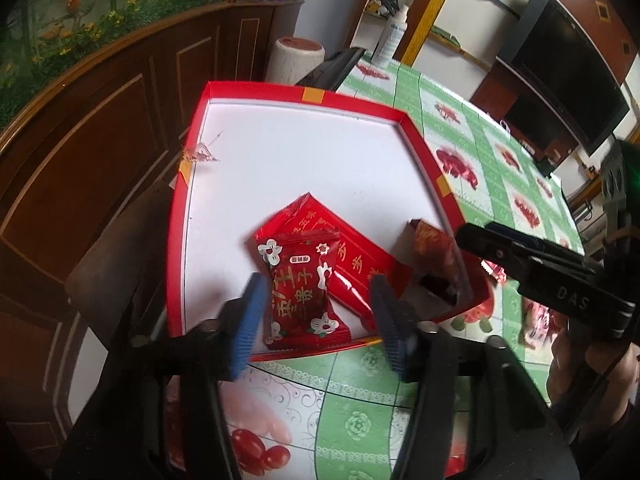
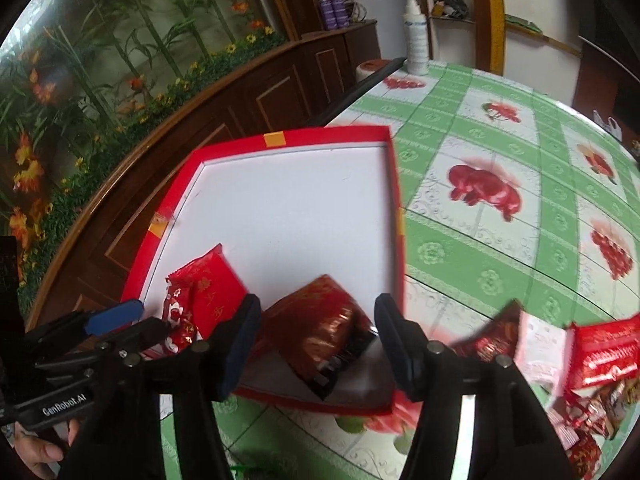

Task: Organize snacks
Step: 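Open the left tool over the tray while the right releases the red bag there, then withdraw both tools from the tray toward the remaining snack pile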

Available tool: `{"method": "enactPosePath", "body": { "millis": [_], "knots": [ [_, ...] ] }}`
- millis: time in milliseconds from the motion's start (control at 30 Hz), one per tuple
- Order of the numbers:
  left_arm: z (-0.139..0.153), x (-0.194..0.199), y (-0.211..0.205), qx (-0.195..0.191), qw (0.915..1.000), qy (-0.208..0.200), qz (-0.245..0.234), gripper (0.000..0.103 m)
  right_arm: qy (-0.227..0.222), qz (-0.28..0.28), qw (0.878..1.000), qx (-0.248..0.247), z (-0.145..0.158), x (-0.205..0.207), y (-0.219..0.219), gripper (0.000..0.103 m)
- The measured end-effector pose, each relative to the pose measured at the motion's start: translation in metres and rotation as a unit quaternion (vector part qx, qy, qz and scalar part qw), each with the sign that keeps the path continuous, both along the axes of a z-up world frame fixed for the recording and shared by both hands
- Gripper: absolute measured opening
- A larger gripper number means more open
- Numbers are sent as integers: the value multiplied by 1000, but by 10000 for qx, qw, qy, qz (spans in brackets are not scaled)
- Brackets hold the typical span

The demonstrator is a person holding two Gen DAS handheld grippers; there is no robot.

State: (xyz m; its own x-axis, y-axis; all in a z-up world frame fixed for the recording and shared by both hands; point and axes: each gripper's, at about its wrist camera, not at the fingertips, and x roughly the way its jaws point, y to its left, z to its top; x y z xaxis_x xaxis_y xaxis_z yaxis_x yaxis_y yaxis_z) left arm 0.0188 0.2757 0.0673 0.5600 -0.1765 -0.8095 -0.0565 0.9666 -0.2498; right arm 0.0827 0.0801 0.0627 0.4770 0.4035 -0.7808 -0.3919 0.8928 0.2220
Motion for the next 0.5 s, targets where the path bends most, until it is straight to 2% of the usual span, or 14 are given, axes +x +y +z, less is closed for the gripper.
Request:
{"method": "enactPosePath", "body": {
  "millis": [300,500],
  "knots": [
    [7,-9,-14,60,10000,24,-63,57,-45,-314,9992,260,10,-27,-37,80],
    [5,-11,-24,124,9998,76,-121,57,113,-324,9993,156,4,-41,-49,82]
  ]
}}
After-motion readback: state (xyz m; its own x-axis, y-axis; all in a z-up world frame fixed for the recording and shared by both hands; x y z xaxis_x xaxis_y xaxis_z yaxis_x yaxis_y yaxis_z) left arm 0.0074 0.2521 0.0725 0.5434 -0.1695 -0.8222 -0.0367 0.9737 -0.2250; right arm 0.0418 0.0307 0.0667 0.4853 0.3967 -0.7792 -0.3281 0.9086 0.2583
